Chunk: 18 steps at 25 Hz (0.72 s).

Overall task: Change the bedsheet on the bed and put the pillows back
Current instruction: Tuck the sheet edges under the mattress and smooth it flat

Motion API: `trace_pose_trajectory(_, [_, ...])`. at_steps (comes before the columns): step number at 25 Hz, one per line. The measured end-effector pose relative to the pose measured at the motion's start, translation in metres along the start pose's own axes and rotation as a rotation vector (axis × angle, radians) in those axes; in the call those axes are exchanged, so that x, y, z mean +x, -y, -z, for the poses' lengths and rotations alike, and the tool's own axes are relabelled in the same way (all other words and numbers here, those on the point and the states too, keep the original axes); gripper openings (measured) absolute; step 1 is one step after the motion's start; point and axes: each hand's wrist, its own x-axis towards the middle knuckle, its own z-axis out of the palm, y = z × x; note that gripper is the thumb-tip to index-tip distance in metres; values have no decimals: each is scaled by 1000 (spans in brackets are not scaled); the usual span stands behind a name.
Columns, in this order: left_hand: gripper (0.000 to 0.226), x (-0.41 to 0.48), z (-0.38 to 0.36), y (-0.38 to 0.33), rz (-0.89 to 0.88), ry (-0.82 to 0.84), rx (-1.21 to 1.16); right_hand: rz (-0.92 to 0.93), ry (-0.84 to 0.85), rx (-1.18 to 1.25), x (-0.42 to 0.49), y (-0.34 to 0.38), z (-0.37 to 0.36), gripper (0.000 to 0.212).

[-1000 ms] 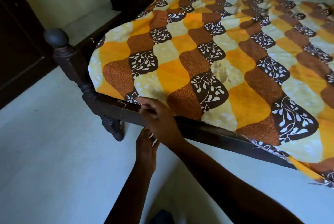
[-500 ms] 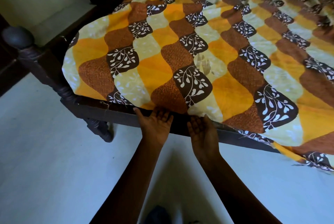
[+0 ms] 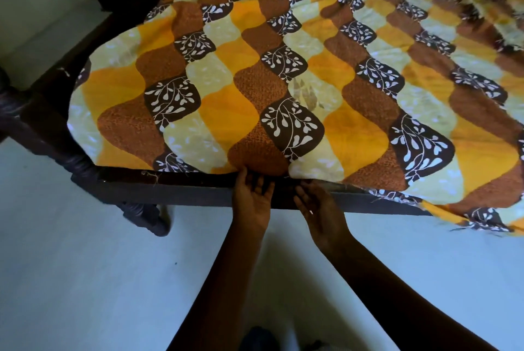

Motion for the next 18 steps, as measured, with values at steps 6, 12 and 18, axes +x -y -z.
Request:
trace_pose_trajectory(6, [29,-31,10,19,202,47,216,74,-183,-73,-27,26,58,18])
trace_pose_trajectory(12, [34,-46,-20,99,388,135,474,67,-356,39,-12,59,147,38])
trace_pose_trajectory(18, [48,-47,-58,222,674,159,609,166,-460,400,16,118,246,39])
